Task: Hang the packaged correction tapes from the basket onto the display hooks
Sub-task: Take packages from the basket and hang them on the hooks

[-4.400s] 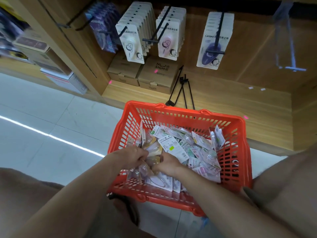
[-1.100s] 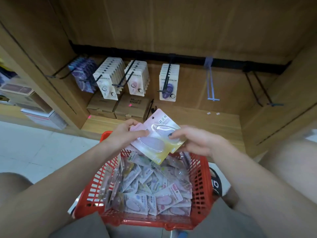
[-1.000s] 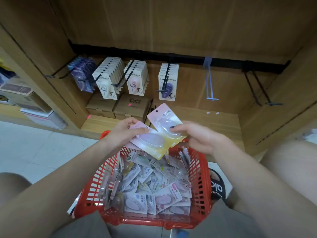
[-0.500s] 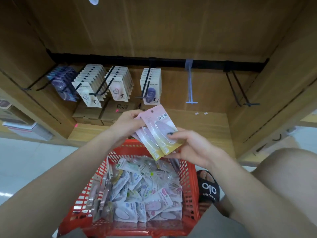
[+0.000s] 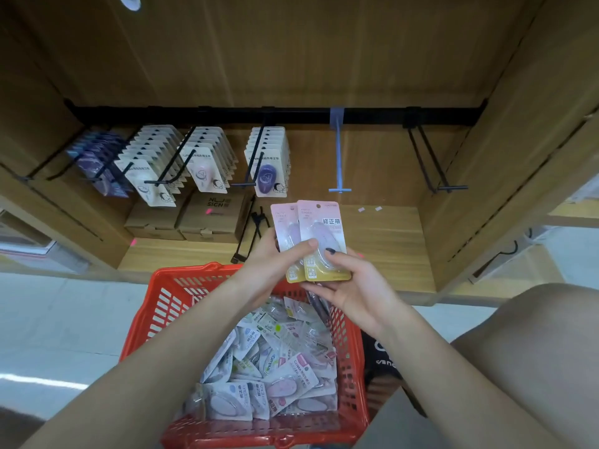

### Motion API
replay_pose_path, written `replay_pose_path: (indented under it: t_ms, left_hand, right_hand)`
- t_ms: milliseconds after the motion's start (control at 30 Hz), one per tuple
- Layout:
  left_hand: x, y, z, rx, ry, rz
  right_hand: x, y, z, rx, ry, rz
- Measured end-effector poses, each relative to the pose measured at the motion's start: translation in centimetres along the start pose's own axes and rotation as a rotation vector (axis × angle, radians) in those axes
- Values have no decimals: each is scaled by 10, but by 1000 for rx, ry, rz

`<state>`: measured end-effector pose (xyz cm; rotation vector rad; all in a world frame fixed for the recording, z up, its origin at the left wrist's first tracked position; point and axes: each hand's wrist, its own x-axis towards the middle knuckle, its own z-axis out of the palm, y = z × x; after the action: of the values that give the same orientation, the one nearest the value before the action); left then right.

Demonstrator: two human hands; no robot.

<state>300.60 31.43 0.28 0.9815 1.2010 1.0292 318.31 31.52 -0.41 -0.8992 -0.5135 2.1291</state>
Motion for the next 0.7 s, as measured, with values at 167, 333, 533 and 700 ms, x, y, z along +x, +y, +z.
replay_pose_path:
  t_ms: [167,333,533,700]
  left_hand:
    - [3,-11,4,111,57,82]
    - [5,-22,8,131,165,34]
    - [8,-20,-8,183,253,46]
    - [9,-20,-18,252,274,36]
  right_hand:
    - [-5,4,-10,34,0,-6]
    - [-8,3,-12,-166,95,-70]
    - [-4,-10,-17,-286,214,-207]
    - [6,-15,-16,-254,235,-200]
